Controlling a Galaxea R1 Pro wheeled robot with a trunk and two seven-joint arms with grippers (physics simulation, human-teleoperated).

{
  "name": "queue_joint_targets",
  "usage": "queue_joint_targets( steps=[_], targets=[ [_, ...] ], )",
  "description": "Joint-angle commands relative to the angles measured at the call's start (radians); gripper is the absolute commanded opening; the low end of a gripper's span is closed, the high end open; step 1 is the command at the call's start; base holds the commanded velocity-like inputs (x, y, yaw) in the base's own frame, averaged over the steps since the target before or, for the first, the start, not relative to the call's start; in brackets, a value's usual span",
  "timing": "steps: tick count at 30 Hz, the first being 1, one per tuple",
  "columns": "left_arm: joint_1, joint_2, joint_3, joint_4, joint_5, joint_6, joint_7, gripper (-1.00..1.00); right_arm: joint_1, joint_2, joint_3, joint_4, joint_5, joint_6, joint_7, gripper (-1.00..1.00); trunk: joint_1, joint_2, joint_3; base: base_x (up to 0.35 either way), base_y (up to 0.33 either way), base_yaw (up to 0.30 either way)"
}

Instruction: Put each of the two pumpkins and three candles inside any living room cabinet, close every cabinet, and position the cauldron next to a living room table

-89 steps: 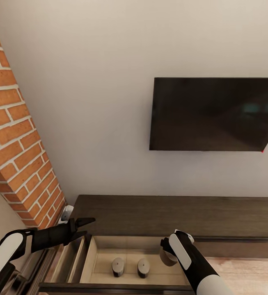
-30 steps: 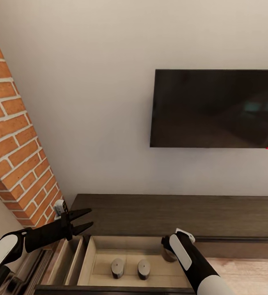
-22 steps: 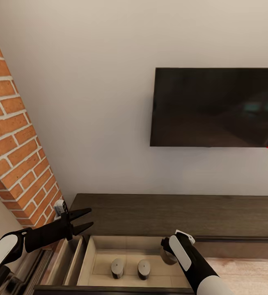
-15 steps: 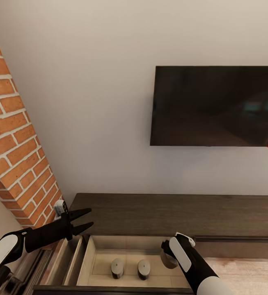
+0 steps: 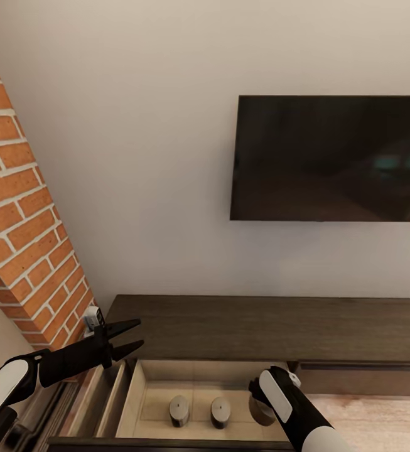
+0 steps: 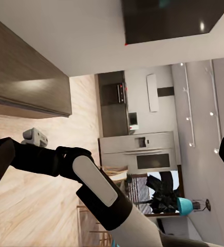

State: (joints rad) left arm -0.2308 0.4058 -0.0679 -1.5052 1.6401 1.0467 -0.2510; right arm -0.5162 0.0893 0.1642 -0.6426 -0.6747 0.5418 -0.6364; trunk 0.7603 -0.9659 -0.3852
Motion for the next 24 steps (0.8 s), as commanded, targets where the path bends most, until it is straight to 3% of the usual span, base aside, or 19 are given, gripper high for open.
queue_joint_targets(
  steps=[1, 6, 12, 24],
  targets=[
    [-0.001, 0.001, -0.001, 0.000, -0.008, 0.000, -0.010, 1.00, -0.001, -0.001, 0.004, -0.001, -0.008, 0.002, -0.008, -1.00, 0.004, -0.008, -0.004, 0.000, 0.000, 0.000],
    [-0.001, 0.000, -0.001, 0.000, -0.008, 0.000, -0.010, 1.00, -0.001, -0.002, 0.005, 0.000, -0.008, -0.003, -0.008, -1.00, 0.023, -0.043, -0.020, 0.000, 0.000, 0.000],
    [-0.001, -0.001, -0.001, 0.000, -0.008, 0.000, -0.010, 1.00, 0.000, -0.002, 0.005, 0.005, -0.008, -0.061, -0.008, -1.00, 0.046, -0.085, -0.039, 0.000, 0.000, 0.000],
    [-0.001, -0.001, -0.001, 0.000, -0.008, 0.000, -0.010, 1.00, -0.001, 0.000, 0.005, 0.005, -0.008, -0.068, -0.008, -1.00, 0.092, -0.169, -0.076, 0.000, 0.000, 0.000]
  ],
)
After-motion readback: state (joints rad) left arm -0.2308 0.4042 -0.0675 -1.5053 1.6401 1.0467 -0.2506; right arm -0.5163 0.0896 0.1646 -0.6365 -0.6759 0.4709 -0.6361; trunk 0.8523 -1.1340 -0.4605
